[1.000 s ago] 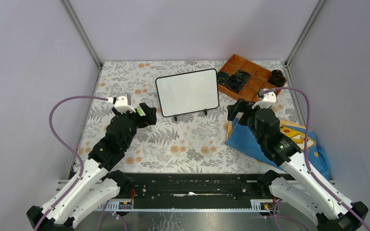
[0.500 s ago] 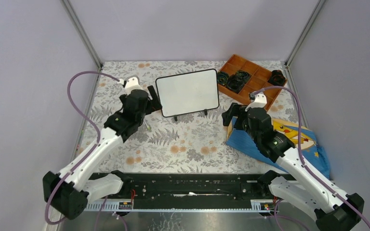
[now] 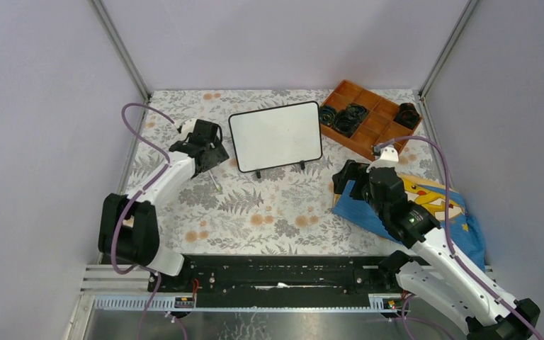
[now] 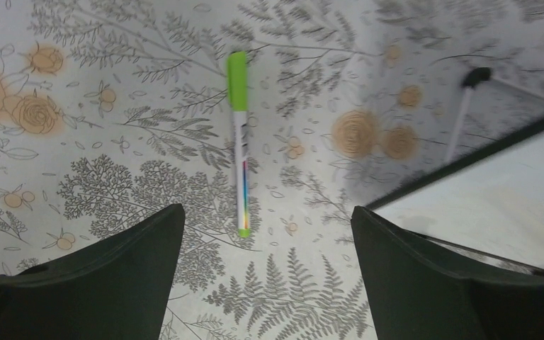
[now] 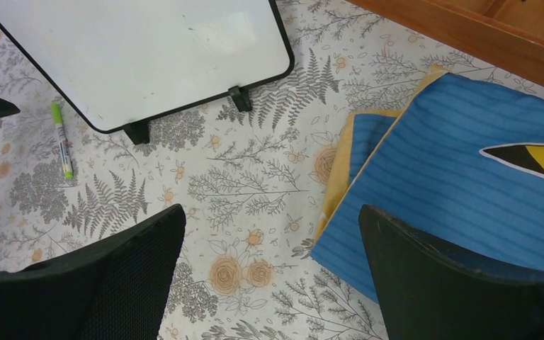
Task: Write a sentence on the whiteboard
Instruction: Open the whiteboard marker at the center of the board.
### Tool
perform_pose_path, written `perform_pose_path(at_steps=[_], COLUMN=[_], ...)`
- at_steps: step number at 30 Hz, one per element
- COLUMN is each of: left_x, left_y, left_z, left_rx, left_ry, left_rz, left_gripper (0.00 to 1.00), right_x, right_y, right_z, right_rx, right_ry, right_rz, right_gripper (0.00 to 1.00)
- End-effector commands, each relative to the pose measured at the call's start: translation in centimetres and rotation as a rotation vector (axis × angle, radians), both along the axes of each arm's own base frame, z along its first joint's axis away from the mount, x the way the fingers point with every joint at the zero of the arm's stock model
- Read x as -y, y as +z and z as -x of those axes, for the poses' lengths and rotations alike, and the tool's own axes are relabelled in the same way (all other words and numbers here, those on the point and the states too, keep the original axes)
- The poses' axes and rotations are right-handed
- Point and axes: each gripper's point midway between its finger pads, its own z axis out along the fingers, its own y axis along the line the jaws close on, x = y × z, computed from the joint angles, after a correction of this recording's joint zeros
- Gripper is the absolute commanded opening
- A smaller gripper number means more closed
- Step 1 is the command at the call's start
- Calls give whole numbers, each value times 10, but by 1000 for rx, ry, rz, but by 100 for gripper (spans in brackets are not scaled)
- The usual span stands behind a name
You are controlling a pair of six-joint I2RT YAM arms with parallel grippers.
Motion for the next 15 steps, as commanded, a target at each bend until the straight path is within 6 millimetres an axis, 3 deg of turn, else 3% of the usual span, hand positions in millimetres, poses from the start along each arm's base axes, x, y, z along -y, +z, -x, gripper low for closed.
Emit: perform_pose_path(at_steps=[1,15], left_x=[-8,-24], left_y=[-23,-68], left_z=[1,-27], left_rx=[-88,-210], left_ry=[-3,43], left_rz=[9,31], left_gripper=[91,71], right_x=[2,3], right_y=[2,2], right_z=[2,5], right_rx=[14,25], right_ry=[-10,-3], right_rz=[-12,-19], right_gripper=[99,99])
